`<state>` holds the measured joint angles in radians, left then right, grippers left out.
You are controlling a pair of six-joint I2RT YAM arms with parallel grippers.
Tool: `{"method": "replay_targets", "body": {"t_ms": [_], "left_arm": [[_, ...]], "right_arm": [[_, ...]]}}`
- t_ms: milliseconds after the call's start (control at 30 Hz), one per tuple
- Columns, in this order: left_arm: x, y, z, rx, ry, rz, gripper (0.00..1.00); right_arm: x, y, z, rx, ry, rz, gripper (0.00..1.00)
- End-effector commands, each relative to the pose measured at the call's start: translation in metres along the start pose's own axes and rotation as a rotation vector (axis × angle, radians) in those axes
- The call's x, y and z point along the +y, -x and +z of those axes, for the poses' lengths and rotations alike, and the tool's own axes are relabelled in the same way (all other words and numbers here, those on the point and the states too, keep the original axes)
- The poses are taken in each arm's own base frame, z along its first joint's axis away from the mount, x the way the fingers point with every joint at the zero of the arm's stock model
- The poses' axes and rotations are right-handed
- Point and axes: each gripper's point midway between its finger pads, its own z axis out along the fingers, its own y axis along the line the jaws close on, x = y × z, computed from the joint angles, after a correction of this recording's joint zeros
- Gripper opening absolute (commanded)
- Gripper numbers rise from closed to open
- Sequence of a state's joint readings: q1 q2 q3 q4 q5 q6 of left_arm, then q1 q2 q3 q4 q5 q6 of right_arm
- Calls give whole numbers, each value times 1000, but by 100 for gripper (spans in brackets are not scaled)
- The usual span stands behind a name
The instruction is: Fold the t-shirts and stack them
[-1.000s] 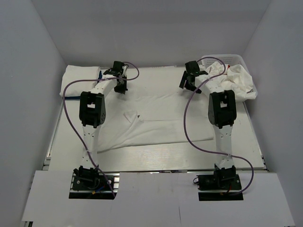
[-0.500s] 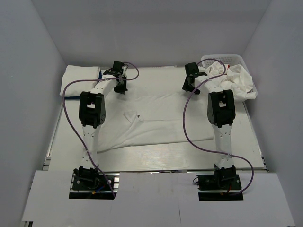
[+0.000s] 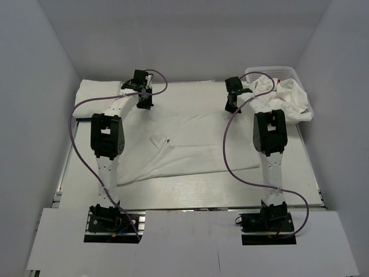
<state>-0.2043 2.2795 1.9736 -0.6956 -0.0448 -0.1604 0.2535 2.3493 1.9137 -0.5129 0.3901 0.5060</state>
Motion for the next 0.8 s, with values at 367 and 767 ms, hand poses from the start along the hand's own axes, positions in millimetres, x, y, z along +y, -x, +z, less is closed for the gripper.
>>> {"method": "replay_targets", "body": {"t_ms": [367, 767], "left_arm": [[3, -36, -103, -102, -42, -115, 0], [0, -109, -150, -73, -73, -261, 0]], "right_arm": [[-10, 5, -84, -141, 101, -27, 0], [-33, -17, -121, -172, 136, -43, 0]]}}
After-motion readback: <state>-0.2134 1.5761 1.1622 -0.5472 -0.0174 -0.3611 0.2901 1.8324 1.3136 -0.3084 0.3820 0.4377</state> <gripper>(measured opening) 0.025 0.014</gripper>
